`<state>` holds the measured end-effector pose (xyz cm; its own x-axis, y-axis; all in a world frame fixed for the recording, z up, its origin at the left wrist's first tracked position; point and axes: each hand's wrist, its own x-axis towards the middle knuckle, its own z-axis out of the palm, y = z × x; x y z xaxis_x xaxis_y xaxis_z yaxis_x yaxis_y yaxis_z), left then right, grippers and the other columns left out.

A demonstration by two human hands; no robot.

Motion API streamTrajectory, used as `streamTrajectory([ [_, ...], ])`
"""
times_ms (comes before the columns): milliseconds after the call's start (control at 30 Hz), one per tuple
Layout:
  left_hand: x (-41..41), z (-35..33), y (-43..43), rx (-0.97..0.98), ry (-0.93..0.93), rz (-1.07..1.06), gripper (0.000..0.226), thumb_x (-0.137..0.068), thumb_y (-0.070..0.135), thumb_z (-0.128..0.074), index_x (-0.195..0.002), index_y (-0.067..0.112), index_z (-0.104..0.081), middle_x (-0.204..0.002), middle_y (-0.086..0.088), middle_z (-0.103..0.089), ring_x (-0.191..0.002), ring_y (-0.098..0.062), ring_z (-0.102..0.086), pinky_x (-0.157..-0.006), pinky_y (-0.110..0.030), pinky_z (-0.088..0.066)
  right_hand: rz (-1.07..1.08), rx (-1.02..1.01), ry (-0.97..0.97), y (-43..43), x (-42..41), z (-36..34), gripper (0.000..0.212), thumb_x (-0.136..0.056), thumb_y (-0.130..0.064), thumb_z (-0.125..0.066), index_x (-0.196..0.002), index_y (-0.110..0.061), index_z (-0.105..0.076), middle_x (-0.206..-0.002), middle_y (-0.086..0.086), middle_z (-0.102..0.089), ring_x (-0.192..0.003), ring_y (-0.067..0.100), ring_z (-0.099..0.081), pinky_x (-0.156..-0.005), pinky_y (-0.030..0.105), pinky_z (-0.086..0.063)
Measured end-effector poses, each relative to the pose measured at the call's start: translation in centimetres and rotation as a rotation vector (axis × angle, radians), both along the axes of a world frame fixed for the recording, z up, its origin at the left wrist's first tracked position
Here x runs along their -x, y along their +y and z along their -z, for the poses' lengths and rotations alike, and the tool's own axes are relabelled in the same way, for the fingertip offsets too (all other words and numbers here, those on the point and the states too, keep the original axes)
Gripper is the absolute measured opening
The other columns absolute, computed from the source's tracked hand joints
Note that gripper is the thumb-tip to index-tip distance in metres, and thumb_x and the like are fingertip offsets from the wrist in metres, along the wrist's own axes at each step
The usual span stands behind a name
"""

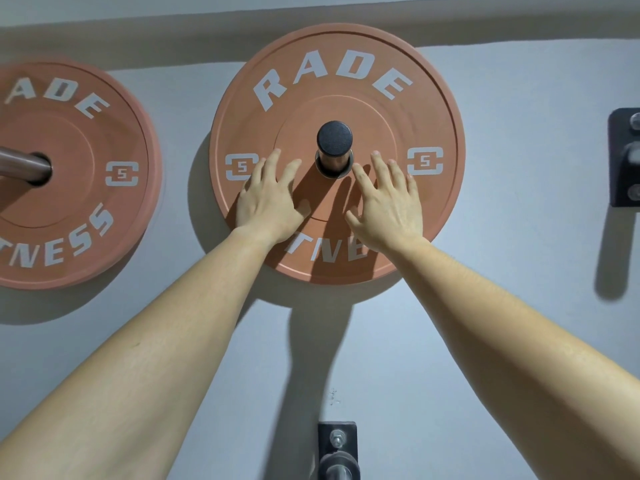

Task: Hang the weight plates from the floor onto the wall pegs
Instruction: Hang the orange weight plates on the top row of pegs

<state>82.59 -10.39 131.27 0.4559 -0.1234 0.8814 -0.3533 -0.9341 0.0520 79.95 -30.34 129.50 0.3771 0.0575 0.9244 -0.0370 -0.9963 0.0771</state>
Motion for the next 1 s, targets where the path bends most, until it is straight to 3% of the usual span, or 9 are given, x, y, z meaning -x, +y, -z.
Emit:
streamTrajectory([
  [67, 0.5, -0.2, 0.7, -0.013, -0.005, -0.01, 0.083, -0.088, 0.024, -0.064, -0.156, 0.03, -0.018, -0.167, -0.002, -0.006, -0.153, -0.027, -0.006, -0.118, -0.05, -0.029, -0.006, 0.014, -0.018, 0.7, 0.5, -0.2, 0.076, -0.089, -0.052, -0.055, -0.154, -0.024, -0.026, -0.164, 0.009, -0.019, -0.149, 0.033, -0.02, -0.119, 0.053, -0.021],
  [300, 2.5, -0.5, 5.1, 0.01, -0.057, 0.044, 0.07, -0.093, 0.041, -0.053, -0.154, 0.017, -0.028, -0.158, -0.004, -0.033, -0.145, -0.025, -0.03, -0.113, -0.047, -0.034, 0.029, 0.001, 0.035, 5.3, 3.2, 0.1, 0.05, -0.09, -0.048, -0.051, -0.13, -0.018, -0.053, -0.136, 0.007, -0.05, -0.121, 0.031, -0.051, -0.101, 0.045, -0.04],
  [533, 4.9, 0.0, 13.2, -0.028, -0.045, 0.096, 0.063, -0.094, 0.043, -0.053, -0.149, 0.018, -0.035, -0.149, -0.004, -0.044, -0.136, -0.027, -0.039, -0.105, -0.046, -0.04, 0.024, -0.024, 0.206, 14.3, 6.0, 0.3, 0.037, -0.09, -0.037, -0.05, -0.119, -0.018, -0.062, -0.117, 0.008, -0.055, -0.104, 0.033, -0.054, -0.075, 0.039, -0.039],
  [733, 6.0, 2.0, 24.8, -0.067, 0.028, 0.125, 0.06, -0.094, 0.042, -0.05, -0.147, 0.018, -0.039, -0.148, -0.002, -0.044, -0.137, -0.024, -0.036, -0.104, -0.046, -0.039, 0.046, -0.059, 0.254, 26.2, 8.5, 1.3, 0.043, -0.09, -0.041, -0.051, -0.126, -0.018, -0.058, -0.123, 0.008, -0.055, -0.112, 0.033, -0.055, -0.087, 0.043, -0.045],
  [1000, 9.2, 2.0, 38.6, -0.139, 0.124, 0.177, 0.055, -0.092, 0.043, -0.048, -0.141, 0.019, -0.047, -0.142, -0.004, -0.05, -0.127, -0.029, -0.044, -0.098, -0.046, -0.041, 0.136, -0.087, 0.286, 40.5, 13.1, 1.2, 0.037, -0.087, -0.041, -0.056, -0.114, -0.015, -0.058, -0.116, 0.009, -0.056, -0.103, 0.033, -0.056, -0.075, 0.038, -0.037],
])
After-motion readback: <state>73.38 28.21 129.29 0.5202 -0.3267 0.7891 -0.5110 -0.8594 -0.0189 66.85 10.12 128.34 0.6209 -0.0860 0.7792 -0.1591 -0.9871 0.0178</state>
